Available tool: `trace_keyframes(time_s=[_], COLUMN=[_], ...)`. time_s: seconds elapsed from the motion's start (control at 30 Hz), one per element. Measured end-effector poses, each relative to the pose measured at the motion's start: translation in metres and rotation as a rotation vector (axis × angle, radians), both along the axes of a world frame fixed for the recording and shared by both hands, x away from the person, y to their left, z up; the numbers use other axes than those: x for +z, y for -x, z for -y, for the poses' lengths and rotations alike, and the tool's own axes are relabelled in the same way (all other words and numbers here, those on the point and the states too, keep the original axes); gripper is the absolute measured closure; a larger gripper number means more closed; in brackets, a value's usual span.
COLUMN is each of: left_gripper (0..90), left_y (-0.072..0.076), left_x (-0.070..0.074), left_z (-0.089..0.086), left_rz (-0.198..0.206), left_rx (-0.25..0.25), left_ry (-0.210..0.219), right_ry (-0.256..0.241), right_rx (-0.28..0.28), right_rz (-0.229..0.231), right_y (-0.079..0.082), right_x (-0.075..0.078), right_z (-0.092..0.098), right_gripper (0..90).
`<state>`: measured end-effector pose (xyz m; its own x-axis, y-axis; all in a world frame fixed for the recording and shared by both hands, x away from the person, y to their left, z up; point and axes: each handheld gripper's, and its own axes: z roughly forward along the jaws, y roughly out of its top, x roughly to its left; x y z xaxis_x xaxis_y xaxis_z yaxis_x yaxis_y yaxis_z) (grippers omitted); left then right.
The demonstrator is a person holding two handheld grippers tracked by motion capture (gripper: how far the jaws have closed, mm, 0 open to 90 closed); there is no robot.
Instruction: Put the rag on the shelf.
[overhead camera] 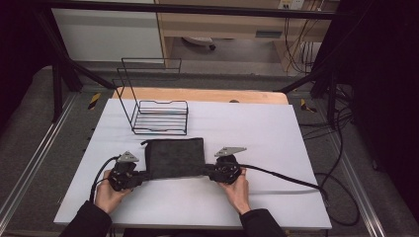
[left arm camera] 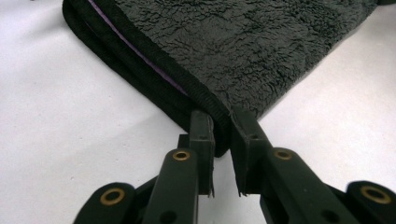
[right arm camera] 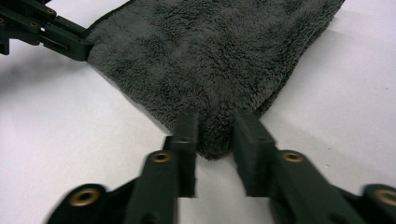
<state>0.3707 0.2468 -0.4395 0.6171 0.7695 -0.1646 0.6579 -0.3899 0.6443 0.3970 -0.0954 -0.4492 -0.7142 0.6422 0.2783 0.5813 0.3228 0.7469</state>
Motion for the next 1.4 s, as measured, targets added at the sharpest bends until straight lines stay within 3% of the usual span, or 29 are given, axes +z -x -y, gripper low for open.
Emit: trace_keyframes(time_s=[0.1, 0.27, 0.43, 0.47, 0.63, 0.77, 0.87, 1.0, 1.17, 1.4], left_gripper=[80.5, 81.0, 81.2, 81.2, 81.3, 81.3, 81.4, 81.6, 81.8, 81.5], left_y=[0.002, 0.008, 0.013, 0.014, 0.017, 0.019, 0.021, 0.023, 0.029, 0.046], left_x=[0.001, 0.004, 0.004, 0.004, 0.003, 0.003, 0.003, 0.004, 0.006, 0.008], left_z=[0.0, 0.002, 0.006, 0.006, 0.007, 0.009, 0.01, 0.012, 0.016, 0.042], left_rz=[0.001, -0.004, -0.009, -0.012, -0.02, -0.016, -0.015, -0.021, -0.038, -0.037], left_rx=[-0.005, -0.021, -0.027, -0.025, -0.034, -0.039, -0.042, -0.041, -0.06, -0.123], left_ry=[0.002, 0.015, 0.004, 0.007, -0.004, -0.013, -0.018, -0.012, 0.022, 0.049], right_ry=[-0.002, 0.014, 0.036, 0.035, 0.022, 0.017, 0.019, -0.001, 0.011, 0.067], right_rx=[0.006, 0.007, -0.002, -0.001, 0.015, -0.011, -0.023, -0.033, -0.022, 0.005], right_rz=[-0.007, 0.002, 0.033, 0.039, 0.02, 0.021, 0.02, -0.004, -0.015, 0.017], right_y=[0.0, -0.001, -0.003, -0.003, -0.001, -0.002, -0.004, -0.004, -0.007, -0.017], right_x=[0.003, 0.011, 0.019, 0.018, 0.009, 0.003, -0.003, -0.004, 0.003, 0.018], right_z=[0.002, 0.007, 0.012, 0.012, 0.007, 0.003, 0.0, -0.001, 0.003, 0.014], right_gripper=[83.8, 90.0, 90.0, 88.7, 61.4, 57.0, 64.1, 82.4, 85.6, 85.1])
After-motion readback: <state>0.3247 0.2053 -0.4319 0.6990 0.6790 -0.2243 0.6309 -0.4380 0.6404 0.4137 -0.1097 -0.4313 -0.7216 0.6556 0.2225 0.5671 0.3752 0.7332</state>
